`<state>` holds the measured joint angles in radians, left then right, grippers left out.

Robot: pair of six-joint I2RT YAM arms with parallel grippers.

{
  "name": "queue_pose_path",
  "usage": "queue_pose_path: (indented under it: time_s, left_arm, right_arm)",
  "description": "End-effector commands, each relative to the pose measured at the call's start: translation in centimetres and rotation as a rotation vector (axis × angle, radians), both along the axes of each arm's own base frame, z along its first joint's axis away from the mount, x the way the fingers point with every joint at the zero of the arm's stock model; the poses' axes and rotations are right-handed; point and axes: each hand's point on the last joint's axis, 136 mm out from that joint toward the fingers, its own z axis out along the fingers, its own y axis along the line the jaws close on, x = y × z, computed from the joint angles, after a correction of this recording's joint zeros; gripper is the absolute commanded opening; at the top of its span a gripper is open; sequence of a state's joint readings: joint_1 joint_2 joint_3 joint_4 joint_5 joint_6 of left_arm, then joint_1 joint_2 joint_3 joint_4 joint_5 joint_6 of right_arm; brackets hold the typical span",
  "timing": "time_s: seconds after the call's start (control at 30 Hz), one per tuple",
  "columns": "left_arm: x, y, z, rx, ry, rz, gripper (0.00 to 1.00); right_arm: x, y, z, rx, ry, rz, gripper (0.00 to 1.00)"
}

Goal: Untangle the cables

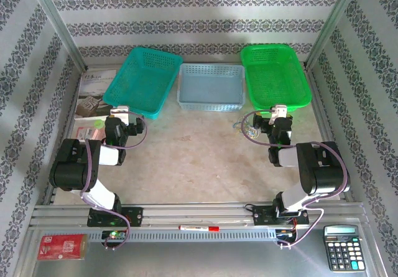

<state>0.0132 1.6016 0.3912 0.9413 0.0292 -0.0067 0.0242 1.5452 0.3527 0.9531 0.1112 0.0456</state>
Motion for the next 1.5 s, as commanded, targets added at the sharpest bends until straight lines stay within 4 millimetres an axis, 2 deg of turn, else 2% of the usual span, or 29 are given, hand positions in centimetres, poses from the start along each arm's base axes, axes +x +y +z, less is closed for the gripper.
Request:
queue_pose_path:
  time_s: [0.0,1.3,1.47]
  left_arm:
    - [0.0,-0.1,0.3,0.009,-0.009,-0.003,1.00]
    - [0.0,-0.2,0.3,0.007,-0.007,-0.006,1.00]
    - [-0.7,0.1,1.6,0.008,-0.057,0.015,1.00]
  right_arm:
    - [0.6,0.5,1.4,-0.001,-0.040,0.025,0.98]
    - [0.6,0.3,1.4,0.015,-0.040,0.027,0.98]
    - [0.1,-0.8,2.5,0.033,-0.060,-0.026,0.98]
